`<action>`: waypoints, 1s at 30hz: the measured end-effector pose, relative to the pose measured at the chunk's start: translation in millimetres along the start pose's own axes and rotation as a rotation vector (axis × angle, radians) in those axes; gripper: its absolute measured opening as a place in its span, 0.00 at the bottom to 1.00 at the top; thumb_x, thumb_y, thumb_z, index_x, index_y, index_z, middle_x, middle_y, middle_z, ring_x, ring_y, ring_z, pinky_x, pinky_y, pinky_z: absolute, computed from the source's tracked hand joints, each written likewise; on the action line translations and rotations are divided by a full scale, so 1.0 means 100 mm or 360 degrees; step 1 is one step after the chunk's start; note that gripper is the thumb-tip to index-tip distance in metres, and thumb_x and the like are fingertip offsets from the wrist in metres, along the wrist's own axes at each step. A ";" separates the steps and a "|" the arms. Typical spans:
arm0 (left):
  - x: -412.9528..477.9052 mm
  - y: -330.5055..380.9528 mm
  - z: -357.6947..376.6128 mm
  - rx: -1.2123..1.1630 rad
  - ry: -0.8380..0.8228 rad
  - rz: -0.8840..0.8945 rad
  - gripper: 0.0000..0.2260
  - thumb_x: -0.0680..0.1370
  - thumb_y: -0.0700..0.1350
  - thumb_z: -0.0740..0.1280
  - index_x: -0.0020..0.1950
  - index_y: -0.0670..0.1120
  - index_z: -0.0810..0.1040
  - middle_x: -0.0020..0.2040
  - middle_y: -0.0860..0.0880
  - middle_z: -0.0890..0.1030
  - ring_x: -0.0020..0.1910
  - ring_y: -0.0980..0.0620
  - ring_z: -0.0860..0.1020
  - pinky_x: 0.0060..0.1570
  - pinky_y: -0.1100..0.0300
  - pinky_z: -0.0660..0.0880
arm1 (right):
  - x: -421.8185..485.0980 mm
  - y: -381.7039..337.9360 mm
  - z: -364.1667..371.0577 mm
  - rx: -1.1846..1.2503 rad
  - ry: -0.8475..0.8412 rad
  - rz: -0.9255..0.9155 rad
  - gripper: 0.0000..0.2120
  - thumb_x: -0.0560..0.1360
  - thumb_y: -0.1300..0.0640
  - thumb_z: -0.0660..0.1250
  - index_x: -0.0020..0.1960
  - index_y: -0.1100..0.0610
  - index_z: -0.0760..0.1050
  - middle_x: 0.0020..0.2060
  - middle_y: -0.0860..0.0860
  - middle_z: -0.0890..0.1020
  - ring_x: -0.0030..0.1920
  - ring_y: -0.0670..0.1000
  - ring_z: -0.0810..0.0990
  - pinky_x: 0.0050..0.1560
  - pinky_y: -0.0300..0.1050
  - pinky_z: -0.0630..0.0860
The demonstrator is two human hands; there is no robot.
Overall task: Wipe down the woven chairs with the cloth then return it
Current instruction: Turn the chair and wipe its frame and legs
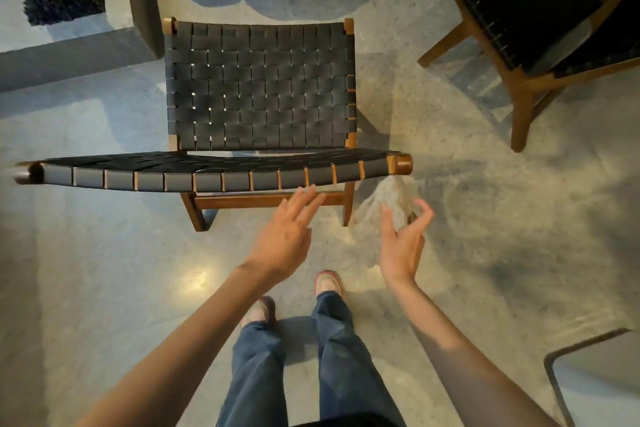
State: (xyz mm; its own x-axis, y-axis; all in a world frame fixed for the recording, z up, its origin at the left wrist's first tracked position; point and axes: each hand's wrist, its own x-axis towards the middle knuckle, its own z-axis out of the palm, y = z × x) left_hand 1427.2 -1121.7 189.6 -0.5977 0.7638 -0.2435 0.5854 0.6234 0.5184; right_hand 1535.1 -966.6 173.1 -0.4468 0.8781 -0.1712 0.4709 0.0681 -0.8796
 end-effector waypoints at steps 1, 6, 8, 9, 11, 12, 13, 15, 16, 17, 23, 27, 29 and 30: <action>-0.10 -0.03 0.04 -0.0020 -0.0071 0.0045 0.26 0.81 0.42 0.58 0.77 0.51 0.52 0.78 0.51 0.52 0.77 0.51 0.50 0.74 0.55 0.54 | -0.15 0.04 0.02 -0.0027 -0.0068 0.0065 0.17 0.78 0.52 0.65 0.59 0.48 0.59 0.42 0.44 0.77 0.39 0.49 0.80 0.31 0.31 0.72; -0.44 -0.29 0.06 -0.0367 -0.0251 -0.0024 0.25 0.81 0.51 0.58 0.77 0.52 0.55 0.74 0.50 0.64 0.71 0.51 0.63 0.67 0.58 0.63 | -0.72 0.10 0.30 0.0057 -0.0604 0.0230 0.07 0.79 0.51 0.63 0.56 0.47 0.68 0.48 0.42 0.78 0.48 0.41 0.78 0.41 0.29 0.74; -0.55 -0.44 0.00 -0.0674 -0.0345 -0.0069 0.25 0.80 0.51 0.61 0.75 0.50 0.59 0.68 0.49 0.71 0.66 0.49 0.70 0.62 0.61 0.67 | -0.87 0.07 0.44 0.0069 -0.0693 0.0219 0.07 0.79 0.51 0.63 0.56 0.48 0.74 0.49 0.43 0.80 0.50 0.41 0.79 0.47 0.33 0.75; -0.60 -0.52 -0.03 -0.0775 -0.0370 -0.0084 0.24 0.79 0.51 0.63 0.74 0.49 0.61 0.64 0.50 0.73 0.63 0.49 0.72 0.59 0.62 0.69 | -0.93 0.05 0.50 0.0082 -0.0732 0.0216 0.07 0.79 0.50 0.63 0.55 0.48 0.76 0.48 0.42 0.81 0.50 0.41 0.80 0.48 0.33 0.76; -0.68 -0.67 -0.10 -0.0862 -0.0369 -0.0165 0.25 0.78 0.51 0.65 0.73 0.48 0.64 0.61 0.49 0.76 0.57 0.50 0.76 0.56 0.59 0.74 | -1.04 -0.01 0.59 0.0052 -0.0805 0.0170 0.08 0.78 0.48 0.64 0.54 0.48 0.78 0.47 0.41 0.82 0.49 0.38 0.79 0.48 0.30 0.74; -0.71 -0.74 -0.13 -0.0868 -0.0350 -0.0224 0.25 0.77 0.52 0.66 0.72 0.47 0.65 0.61 0.48 0.76 0.56 0.50 0.76 0.56 0.56 0.75 | -1.08 -0.04 0.63 0.0000 -0.0829 0.0129 0.07 0.78 0.47 0.64 0.52 0.47 0.79 0.45 0.39 0.82 0.48 0.37 0.79 0.47 0.28 0.73; -0.73 -0.82 -0.14 -0.0842 -0.0320 -0.0266 0.24 0.77 0.52 0.66 0.71 0.47 0.66 0.60 0.47 0.77 0.54 0.49 0.77 0.55 0.54 0.76 | -1.12 -0.07 0.66 -0.0065 -0.0841 0.0088 0.06 0.77 0.47 0.64 0.49 0.47 0.79 0.43 0.38 0.82 0.47 0.36 0.79 0.44 0.27 0.73; -0.74 -0.94 -0.16 -0.0727 -0.0221 -0.0282 0.19 0.78 0.50 0.65 0.67 0.45 0.70 0.56 0.46 0.78 0.52 0.49 0.77 0.53 0.55 0.77 | -1.16 -0.10 0.69 -0.0280 -0.0795 -0.0048 0.05 0.77 0.48 0.64 0.47 0.47 0.78 0.40 0.37 0.81 0.43 0.38 0.79 0.41 0.28 0.71; -0.74 -1.00 -0.16 -0.0691 -0.0162 -0.0292 0.16 0.78 0.49 0.65 0.64 0.45 0.72 0.54 0.47 0.79 0.50 0.50 0.77 0.50 0.58 0.76 | -1.16 -0.10 0.70 -0.0409 -0.0722 -0.0148 0.04 0.78 0.50 0.65 0.49 0.49 0.77 0.41 0.38 0.80 0.43 0.39 0.78 0.40 0.31 0.70; -0.73 -1.06 -0.16 -0.0682 -0.0105 -0.0319 0.14 0.78 0.48 0.65 0.62 0.45 0.73 0.52 0.47 0.78 0.49 0.50 0.77 0.48 0.60 0.76 | -1.15 -0.09 0.70 -0.0529 -0.0632 -0.0257 0.05 0.77 0.52 0.66 0.51 0.51 0.77 0.43 0.40 0.80 0.43 0.41 0.77 0.41 0.33 0.69; -0.51 -1.30 0.09 -0.1208 -0.0150 -0.0758 0.09 0.79 0.49 0.64 0.55 0.46 0.69 0.52 0.46 0.76 0.49 0.49 0.77 0.40 0.57 0.78 | -1.03 0.17 1.00 -0.0457 -0.0574 -0.0288 0.05 0.73 0.55 0.71 0.45 0.51 0.74 0.41 0.45 0.81 0.43 0.44 0.80 0.41 0.42 0.76; -0.23 -1.44 0.62 -0.1776 -0.0342 -0.0933 0.09 0.80 0.47 0.63 0.59 0.45 0.70 0.56 0.43 0.76 0.53 0.46 0.77 0.44 0.56 0.78 | -0.93 0.69 1.38 -0.0182 -0.0757 -0.0091 0.07 0.75 0.55 0.69 0.51 0.47 0.73 0.45 0.38 0.80 0.47 0.34 0.78 0.41 0.27 0.72; -0.06 -1.55 0.92 -0.1936 -0.0365 -0.0916 0.06 0.81 0.45 0.61 0.56 0.45 0.73 0.54 0.43 0.77 0.53 0.45 0.78 0.46 0.56 0.79 | -0.82 1.02 1.56 -0.0069 -0.0768 -0.0049 0.12 0.75 0.54 0.69 0.56 0.44 0.72 0.49 0.36 0.79 0.51 0.34 0.77 0.42 0.23 0.70; 0.03 -1.62 1.06 -0.1987 -0.0351 -0.0897 0.06 0.81 0.43 0.59 0.54 0.46 0.75 0.53 0.44 0.78 0.53 0.45 0.79 0.45 0.56 0.80 | -0.75 1.18 1.65 -0.0005 -0.0752 -0.0031 0.14 0.75 0.54 0.70 0.58 0.43 0.72 0.50 0.37 0.79 0.52 0.35 0.76 0.43 0.23 0.71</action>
State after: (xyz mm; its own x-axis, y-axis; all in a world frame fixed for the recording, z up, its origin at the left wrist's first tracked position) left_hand 1388.9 -1202.1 18.0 -0.4211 0.5451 -0.7249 -0.6453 0.3816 0.6618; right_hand 1498.9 -1102.1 8.9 -0.7524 0.5651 -0.3385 0.4608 0.0843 -0.8835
